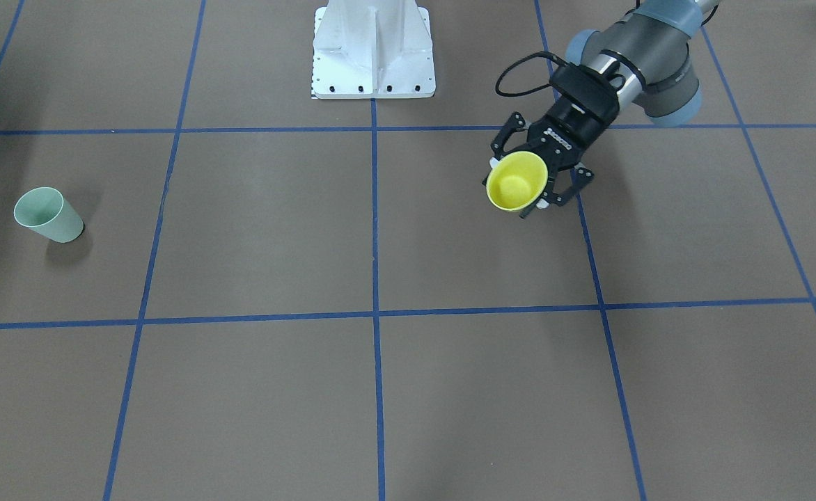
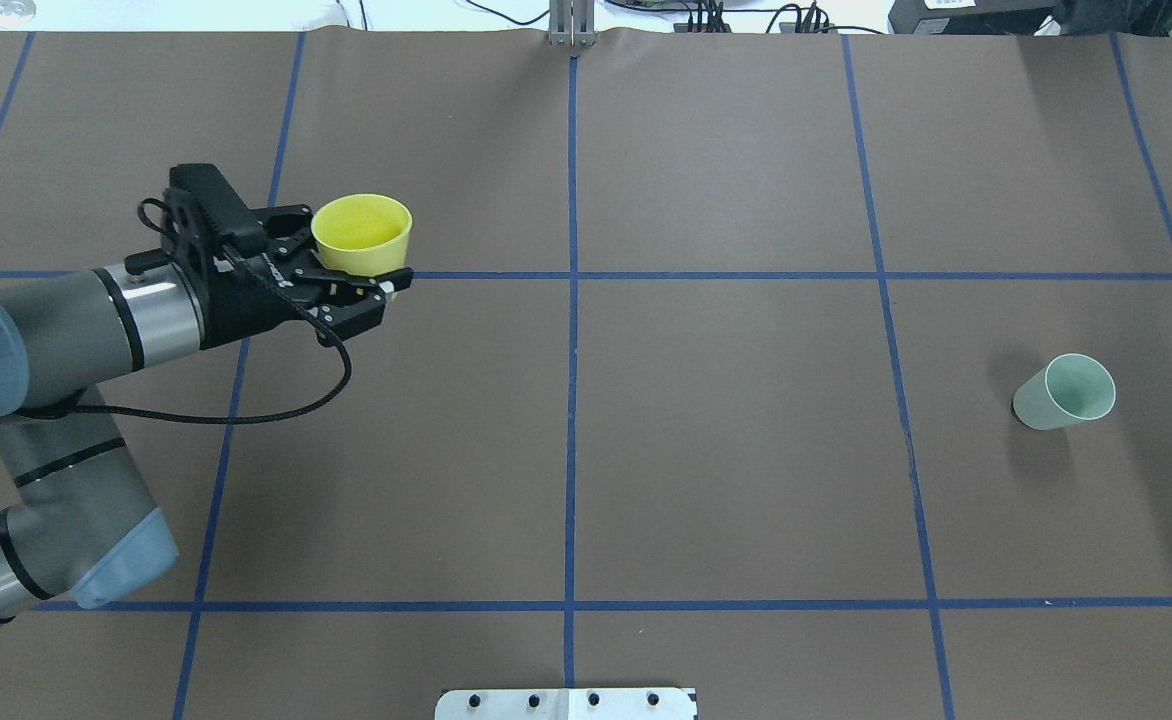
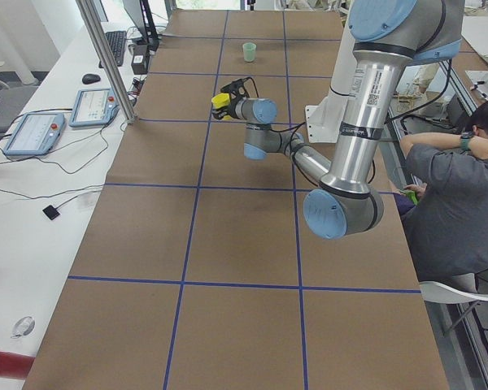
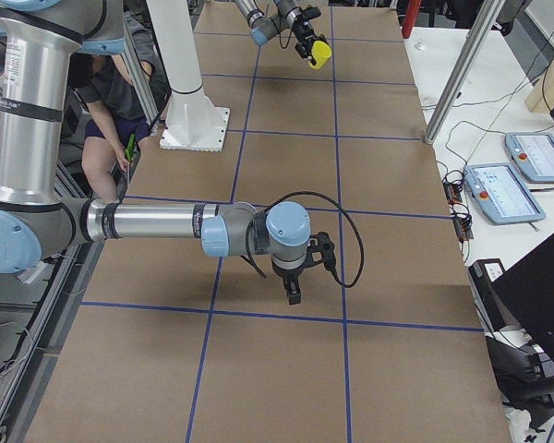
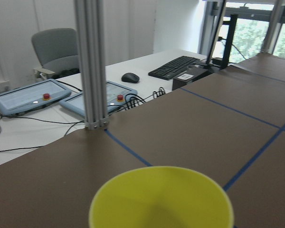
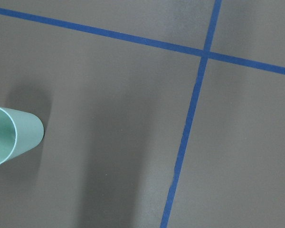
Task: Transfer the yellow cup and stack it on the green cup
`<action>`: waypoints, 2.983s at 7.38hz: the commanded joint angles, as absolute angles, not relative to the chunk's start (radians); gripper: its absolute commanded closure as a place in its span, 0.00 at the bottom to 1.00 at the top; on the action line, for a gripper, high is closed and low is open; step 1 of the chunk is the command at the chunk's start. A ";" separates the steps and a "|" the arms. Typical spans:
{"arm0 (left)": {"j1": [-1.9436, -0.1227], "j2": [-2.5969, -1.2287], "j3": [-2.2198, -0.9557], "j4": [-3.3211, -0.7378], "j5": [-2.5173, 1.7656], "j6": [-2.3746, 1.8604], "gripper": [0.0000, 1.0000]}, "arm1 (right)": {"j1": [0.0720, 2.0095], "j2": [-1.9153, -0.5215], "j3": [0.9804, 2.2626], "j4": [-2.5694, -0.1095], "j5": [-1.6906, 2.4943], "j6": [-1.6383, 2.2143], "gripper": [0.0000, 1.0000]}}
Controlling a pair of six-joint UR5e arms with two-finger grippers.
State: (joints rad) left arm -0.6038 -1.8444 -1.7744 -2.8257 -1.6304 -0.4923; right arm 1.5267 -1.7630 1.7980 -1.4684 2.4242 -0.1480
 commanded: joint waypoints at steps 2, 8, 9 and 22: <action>-0.531 -1.922 -1.760 -2.896 -1.843 -0.326 1.00 | 1.529 -1.740 1.790 -1.359 2.424 -0.085 0.00; -0.517 -1.959 -1.758 -2.916 -1.967 -0.210 1.00 | 1.508 -1.652 1.900 -1.365 2.560 0.130 0.00; -0.515 -1.959 -1.753 -2.912 -1.965 -0.210 1.00 | 1.478 -1.602 1.934 -1.364 2.601 0.208 0.01; -0.511 -1.983 -1.718 -2.921 -1.933 -0.202 1.00 | 0.657 -0.838 2.034 -1.678 2.257 1.281 0.00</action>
